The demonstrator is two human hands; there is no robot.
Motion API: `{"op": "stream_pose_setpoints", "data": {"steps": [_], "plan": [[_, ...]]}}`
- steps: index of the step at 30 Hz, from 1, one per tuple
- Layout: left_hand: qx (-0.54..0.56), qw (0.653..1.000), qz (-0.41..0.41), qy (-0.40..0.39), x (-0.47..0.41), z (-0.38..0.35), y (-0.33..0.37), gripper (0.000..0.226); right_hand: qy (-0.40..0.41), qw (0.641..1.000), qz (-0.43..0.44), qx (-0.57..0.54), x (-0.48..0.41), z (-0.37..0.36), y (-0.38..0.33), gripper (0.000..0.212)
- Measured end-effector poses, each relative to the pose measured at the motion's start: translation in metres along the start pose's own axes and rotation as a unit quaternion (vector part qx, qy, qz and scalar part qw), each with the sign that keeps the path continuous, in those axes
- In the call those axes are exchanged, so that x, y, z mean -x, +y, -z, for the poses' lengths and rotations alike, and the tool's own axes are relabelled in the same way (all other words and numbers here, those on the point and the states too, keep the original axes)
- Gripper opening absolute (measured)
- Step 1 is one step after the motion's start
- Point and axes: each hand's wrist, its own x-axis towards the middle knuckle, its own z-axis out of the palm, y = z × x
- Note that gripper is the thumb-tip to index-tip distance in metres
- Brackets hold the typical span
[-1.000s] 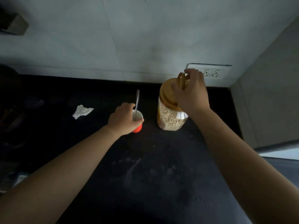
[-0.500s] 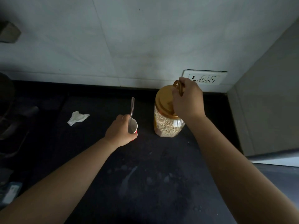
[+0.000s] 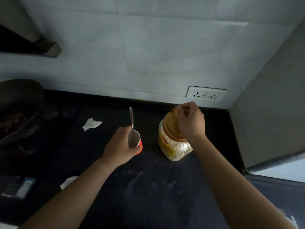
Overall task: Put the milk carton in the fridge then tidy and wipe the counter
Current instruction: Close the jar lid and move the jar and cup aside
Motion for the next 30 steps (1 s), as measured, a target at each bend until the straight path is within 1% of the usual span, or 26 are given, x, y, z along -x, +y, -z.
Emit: {"op": "stream_pose_setpoints", "data": {"steps": [3, 6, 10, 15, 20, 21, 24, 26, 28, 30], "plan": [[-0.003, 1.0, -0.016, 0.021, 0.014, 0.009, 0.006, 0.036, -0.02, 1.0, 0.0, -0.009, 0.008, 0.001, -0.005, 0.016], [0.005, 0.999, -0.025, 0.037, 0.028, 0.021, 0.01, 0.037, -0.06, 0.998, 0.018, -0.008, 0.029, 0.0, -0.013, 0.014], [0.023, 0.997, -0.025, 0.067, 0.059, 0.033, 0.005, 0.04, -0.053, 0.996, 0.073, -0.023, 0.067, 0.008, -0.03, 0.006], [0.052, 0.993, 0.006, 0.103, 0.124, 0.046, -0.016, 0.053, -0.08, 0.989, 0.123, -0.023, 0.132, 0.008, -0.048, 0.006], [0.077, 0.988, 0.051, 0.126, 0.214, 0.07, -0.055, 0.072, -0.151, 0.98, 0.126, -0.024, 0.214, -0.024, -0.069, 0.006], [0.082, 0.986, 0.06, 0.129, 0.235, 0.077, -0.064, 0.07, -0.168, 0.977, 0.128, -0.024, 0.233, -0.032, -0.075, 0.007], [0.092, 0.981, 0.094, 0.145, 0.302, 0.102, -0.09, 0.047, -0.213, 0.968, 0.125, -0.045, 0.289, -0.059, -0.095, 0.006], [0.09, 0.974, 0.126, 0.166, 0.348, 0.119, -0.108, 0.042, -0.25, 0.957, 0.134, -0.054, 0.326, -0.081, -0.107, 0.007], [0.086, 0.964, 0.162, 0.191, 0.391, 0.135, -0.125, 0.031, -0.291, 0.944, 0.145, -0.059, 0.363, -0.105, -0.118, 0.009], [0.077, 0.955, 0.189, 0.215, 0.428, 0.147, -0.139, 0.031, -0.332, 0.928, 0.155, -0.059, 0.397, -0.128, -0.128, 0.01]]}}
